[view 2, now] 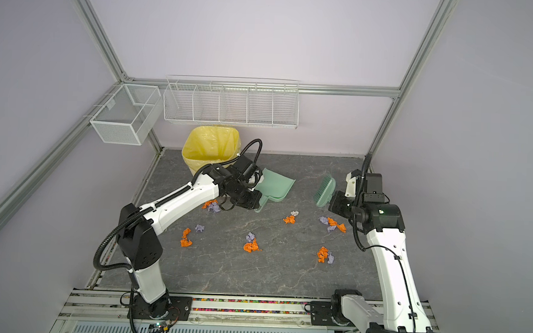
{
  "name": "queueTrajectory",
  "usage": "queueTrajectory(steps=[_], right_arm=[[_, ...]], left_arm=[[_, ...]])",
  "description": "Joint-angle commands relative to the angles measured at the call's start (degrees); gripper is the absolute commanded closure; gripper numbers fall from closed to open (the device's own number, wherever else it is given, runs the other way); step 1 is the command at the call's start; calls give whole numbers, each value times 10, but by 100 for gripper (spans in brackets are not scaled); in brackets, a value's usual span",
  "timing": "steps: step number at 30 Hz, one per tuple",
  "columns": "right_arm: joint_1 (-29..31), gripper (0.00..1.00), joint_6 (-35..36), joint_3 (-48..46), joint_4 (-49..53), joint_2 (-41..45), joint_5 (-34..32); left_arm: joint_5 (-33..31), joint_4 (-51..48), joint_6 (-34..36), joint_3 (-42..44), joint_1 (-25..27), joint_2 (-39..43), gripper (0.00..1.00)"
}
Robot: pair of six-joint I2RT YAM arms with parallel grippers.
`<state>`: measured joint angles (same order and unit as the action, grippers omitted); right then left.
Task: Sweep away the paper scraps from the table
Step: 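Lift the dustpan with the left gripper and carry it toward the scraps, then set the dustpan down near the scraps while the right gripper brings the brush over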
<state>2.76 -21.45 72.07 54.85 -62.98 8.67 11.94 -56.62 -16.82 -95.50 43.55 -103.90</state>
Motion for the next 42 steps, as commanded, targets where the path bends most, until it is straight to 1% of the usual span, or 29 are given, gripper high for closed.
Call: queueTrajectory(steps=[1, 3, 7, 11, 14, 16, 19, 22, 25, 29, 35, 39, 42], right_arm=[[12, 93, 26, 17, 41, -16, -7], [23, 93, 31, 16, 45, -19, -11], [49, 93, 26, 25, 54, -27, -37], [64, 93, 42, 38, 75, -47, -54], [69, 93, 50, 47, 93, -65, -74], [72, 93, 56, 58, 103, -78, -74], [74, 93, 69, 49, 89, -85, -82], [75, 93, 59, 30, 66, -94, -84], [76, 93, 57, 32, 50, -112, -54], [77, 93, 63, 39, 29, -128, -81], [76, 93, 64, 37, -19, -141, -86], [77, 93, 56, 40, -34, -159, -73], [77, 93, 53, 43, -42, -172, -67]], left_arm=[[10, -16, 10, 36, 3, 33, 100], [15, -15, 11, 57, 8, 44, 100], [5, -24, 11, 89, 19, 67, 100], [26, -15, 6, 129, 31, 87, 100], [11, -27, -4, 146, 39, 89, 100], [18, -28, -15, 154, 42, 93, 100], [29, -12, -21, 171, 51, 101, 100], [32, -21, -20, 166, 55, 89, 100], [40, -23, -28, 165, 59, 83, 100], [41, -32, -28, 159, 66, 70, 100], [44, -31, -36, 167, 88, 52, 100], [33, -49, -31, 151, 103, 29, 100], [27, -61, -28, 143, 105, 15, 100]])
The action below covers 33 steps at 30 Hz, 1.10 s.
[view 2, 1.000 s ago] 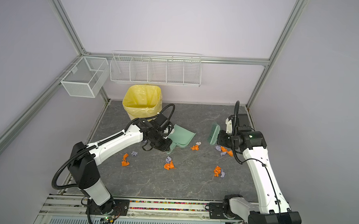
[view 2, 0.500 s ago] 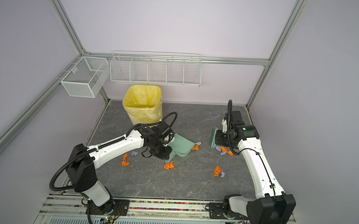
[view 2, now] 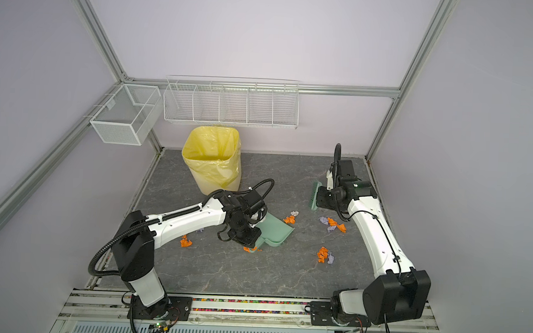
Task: Sweep away the paper scraps from the table
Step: 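Set the dustpan down near the scraps while the right gripper brings the brush over, then sweep scraps into the dustpan with the right gripper's brush while the left holds it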
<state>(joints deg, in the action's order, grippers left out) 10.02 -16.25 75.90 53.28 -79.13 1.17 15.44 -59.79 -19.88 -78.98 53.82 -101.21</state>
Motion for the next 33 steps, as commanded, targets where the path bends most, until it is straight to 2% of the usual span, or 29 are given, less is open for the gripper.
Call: queueTrajectory(steps=[1, 14, 18, 23, 33], right_arm=[[4, 93, 2, 7, -28, -14, 9], [5, 93, 18, 30, -35, -49, 30], [5, 93, 43, 79, 28, -58, -11], [14, 93, 80, 178, 131, -109, -34], [100, 93, 119, 274, 254, -214, -140]], left_arm=[[-9, -33, 4, -24, 3, -17, 100], [-7, -36, 6, -59, 3, -52, 100], [-12, -54, 16, -85, 3, -65, 100], [-7, -71, 34, -112, 3, -82, 100], [-19, -84, 50, -101, 3, -86, 100]])
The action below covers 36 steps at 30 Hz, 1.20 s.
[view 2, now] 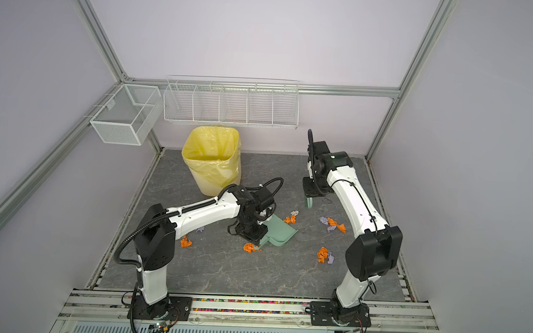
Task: Sweep away the paper scraps from the table
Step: 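Sweep scraps into the dustpan with the right gripper's brush while the left holds it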
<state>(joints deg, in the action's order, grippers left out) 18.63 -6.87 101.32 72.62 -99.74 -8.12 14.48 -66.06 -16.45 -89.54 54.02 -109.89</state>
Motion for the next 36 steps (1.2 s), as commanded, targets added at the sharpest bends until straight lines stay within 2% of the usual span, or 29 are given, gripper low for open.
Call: queueTrajectory(steps=[1, 8, 19, 24, 28, 33, 36], right_arm=[[19, 93, 27, 23, 60, -12, -47], [29, 93, 51, 45, 81, -48, -71], [65, 93, 75, 49, 51, -89, -40], [74, 93, 80, 32, 43, -75, 43], [80, 93, 84, 6, 39, -49, 72], [84, 93, 95, -54, 22, 11, 171], [84, 93, 79, -89, -2, 54, 200]], left_arm=[[-15, -24, 17, 2, 1, 0, 100], [-29, -19, 18, 9, 1, 0, 100], [-22, -18, 31, -21, 0, -24, 100], [-6, -14, 37, -34, -3, -44, 100], [-1, -11, 41, -40, -8, -55, 100], [0, 4, 39, -42, -21, -64, 100], [-4, 5, 41, -48, -23, -68, 100]])
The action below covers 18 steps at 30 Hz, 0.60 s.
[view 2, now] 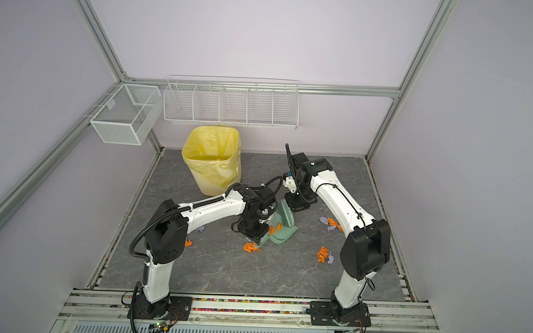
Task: Sweep away the paper scraps from the table
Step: 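Sweep scraps into the dustpan with the right gripper's brush while the left holds it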
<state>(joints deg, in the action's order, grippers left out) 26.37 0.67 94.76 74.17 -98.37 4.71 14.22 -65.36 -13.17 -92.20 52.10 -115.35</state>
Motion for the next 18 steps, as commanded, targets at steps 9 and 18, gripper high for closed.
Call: queueTrajectory(steps=[9, 18], right_arm=[[5, 93, -41, -39, -42, 83, 17], [-16, 93, -67, -70, -77, 116, -8]], left_arm=[[-38, 17, 5, -8, -4, 0, 100], [-20, 43, -10, 0, -4, 16, 100]])
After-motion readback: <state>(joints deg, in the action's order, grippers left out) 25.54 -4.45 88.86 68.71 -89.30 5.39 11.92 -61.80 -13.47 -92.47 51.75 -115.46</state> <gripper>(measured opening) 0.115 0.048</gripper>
